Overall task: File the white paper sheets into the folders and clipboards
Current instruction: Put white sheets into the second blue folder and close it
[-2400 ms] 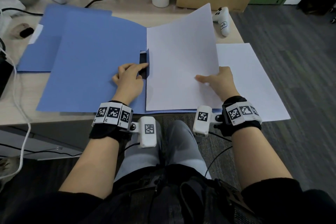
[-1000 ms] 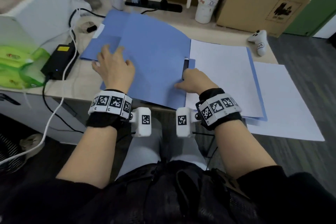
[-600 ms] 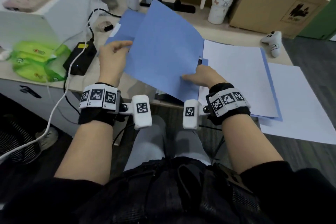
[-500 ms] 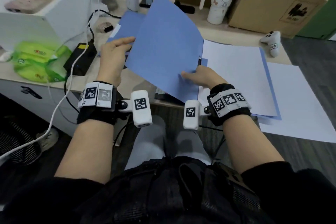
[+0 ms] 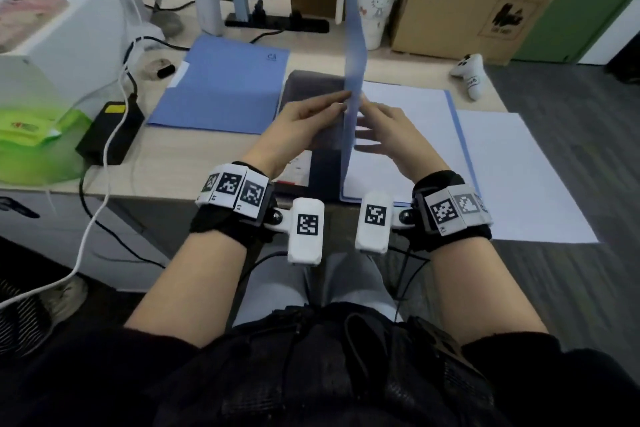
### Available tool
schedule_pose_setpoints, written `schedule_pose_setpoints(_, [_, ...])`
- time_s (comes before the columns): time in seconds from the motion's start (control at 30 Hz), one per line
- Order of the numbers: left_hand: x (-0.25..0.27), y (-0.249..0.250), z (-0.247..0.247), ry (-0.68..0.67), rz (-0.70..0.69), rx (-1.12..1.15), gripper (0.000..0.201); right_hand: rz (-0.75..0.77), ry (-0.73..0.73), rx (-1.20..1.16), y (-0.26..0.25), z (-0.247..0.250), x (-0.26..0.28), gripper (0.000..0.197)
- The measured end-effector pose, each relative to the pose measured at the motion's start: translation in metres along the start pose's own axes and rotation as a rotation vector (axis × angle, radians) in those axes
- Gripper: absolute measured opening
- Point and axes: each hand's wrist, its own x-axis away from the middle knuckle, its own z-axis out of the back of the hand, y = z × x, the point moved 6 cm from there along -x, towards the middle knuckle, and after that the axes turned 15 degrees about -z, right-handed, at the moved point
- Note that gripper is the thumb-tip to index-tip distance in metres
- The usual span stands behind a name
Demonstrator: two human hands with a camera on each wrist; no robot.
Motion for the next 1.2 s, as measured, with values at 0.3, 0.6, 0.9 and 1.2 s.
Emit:
schedule_pose_setpoints(0.3, [-0.029,-0.037,-0.046,0.019,0.079,-0.188,0.025,0.045,0.286,-0.501,0.018,0.072,0.015,0.007])
schedule_pose_setpoints(0.6, [-0.041,-0.073,-0.053,0.173,0.282,-0.519,0.014,-0.082,0.361,-0.797,0.077,0.137,0.010,0.033])
schedule_pose_setpoints(0.9, [-0.045,-0.090,-0.069,0.136,0.443,-0.831,0.070,-0.238,0.553,-0.329,0.117,0.169,0.011,0.008])
schedule_pose_setpoints(1.2, [-0.053,-0.089,-0.058,0.340,0.426,-0.569,0.024,-0.354,0.502,-0.125,0.133,0.160,-0.010,0.052])
